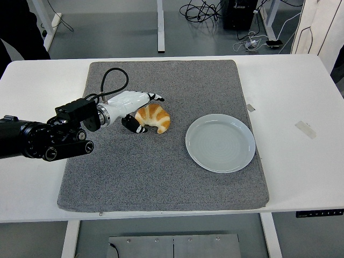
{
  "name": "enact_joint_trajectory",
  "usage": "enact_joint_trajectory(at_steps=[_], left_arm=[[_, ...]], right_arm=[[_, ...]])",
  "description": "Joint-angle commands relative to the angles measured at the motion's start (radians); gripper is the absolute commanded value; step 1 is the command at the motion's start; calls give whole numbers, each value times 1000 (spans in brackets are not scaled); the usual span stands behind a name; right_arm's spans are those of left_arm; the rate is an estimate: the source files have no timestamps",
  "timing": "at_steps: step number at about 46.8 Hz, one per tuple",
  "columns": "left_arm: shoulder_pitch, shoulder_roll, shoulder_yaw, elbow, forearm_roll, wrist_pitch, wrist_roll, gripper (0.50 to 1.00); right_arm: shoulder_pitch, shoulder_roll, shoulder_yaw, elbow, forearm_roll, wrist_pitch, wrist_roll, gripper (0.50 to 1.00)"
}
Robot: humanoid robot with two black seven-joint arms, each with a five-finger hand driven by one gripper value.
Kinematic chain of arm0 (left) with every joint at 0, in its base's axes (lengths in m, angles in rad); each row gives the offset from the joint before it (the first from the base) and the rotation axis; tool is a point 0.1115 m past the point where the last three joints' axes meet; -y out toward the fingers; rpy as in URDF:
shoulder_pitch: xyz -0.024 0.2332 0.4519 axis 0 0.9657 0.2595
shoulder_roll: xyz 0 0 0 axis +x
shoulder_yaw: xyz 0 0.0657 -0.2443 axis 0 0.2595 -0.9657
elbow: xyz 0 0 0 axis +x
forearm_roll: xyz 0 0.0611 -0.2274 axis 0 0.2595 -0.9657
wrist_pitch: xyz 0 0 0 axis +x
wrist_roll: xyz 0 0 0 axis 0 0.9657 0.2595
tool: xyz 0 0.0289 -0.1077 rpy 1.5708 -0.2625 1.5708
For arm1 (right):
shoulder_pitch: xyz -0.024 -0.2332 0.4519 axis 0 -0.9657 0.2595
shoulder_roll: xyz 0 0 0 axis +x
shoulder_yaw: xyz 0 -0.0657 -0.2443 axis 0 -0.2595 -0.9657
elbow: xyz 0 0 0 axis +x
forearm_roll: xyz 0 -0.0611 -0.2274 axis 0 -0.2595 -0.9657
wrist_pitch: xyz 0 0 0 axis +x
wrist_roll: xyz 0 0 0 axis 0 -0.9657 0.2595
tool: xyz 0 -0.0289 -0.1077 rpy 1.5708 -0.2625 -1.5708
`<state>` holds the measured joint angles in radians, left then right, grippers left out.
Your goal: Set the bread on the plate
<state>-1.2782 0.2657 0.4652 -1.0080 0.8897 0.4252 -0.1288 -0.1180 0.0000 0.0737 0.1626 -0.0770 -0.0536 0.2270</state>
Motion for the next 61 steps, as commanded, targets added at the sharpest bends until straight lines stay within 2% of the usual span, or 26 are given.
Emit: enact_joint_trajectory(at_steps=[1, 9, 17, 21, 24, 33, 39, 42, 52, 61], left_arm=[[0, -9, -2, 0, 0, 0, 0, 901], [3, -17, 0, 17, -2, -2, 0, 886], [19, -33, 3, 49, -2, -11, 0, 786], [26, -39, 4, 49, 0, -16, -2, 692], [33, -43, 3, 52, -1, -23, -3, 649], [45, -65, 0, 83, -2, -34, -3, 634], [34, -56, -23, 83, -6, -39, -6, 536], [28, -52, -34, 83, -6, -42, -8, 502], [-16, -37, -68, 82, -15, -59, -8, 500], [-101, -6, -79, 68, -12, -88, -8, 500]], right_arm=[[0, 0, 0, 0, 0, 0, 0, 1000], [0, 0, 0, 0, 0, 1, 0, 1000], [0, 0, 0, 0, 0, 0, 0, 1000], [0, 0, 0, 0, 0, 0, 0, 1000], [0, 0, 0, 0, 0, 0, 0, 1000], [0, 0, 0, 0, 0, 0, 0, 1000], [0, 0, 0, 0, 0, 1, 0, 1000], [0, 0, 0, 0, 0, 0, 0, 1000], [0, 0, 0, 0, 0, 0, 0, 1000], [0, 0, 0, 0, 0, 0, 0, 1000]])
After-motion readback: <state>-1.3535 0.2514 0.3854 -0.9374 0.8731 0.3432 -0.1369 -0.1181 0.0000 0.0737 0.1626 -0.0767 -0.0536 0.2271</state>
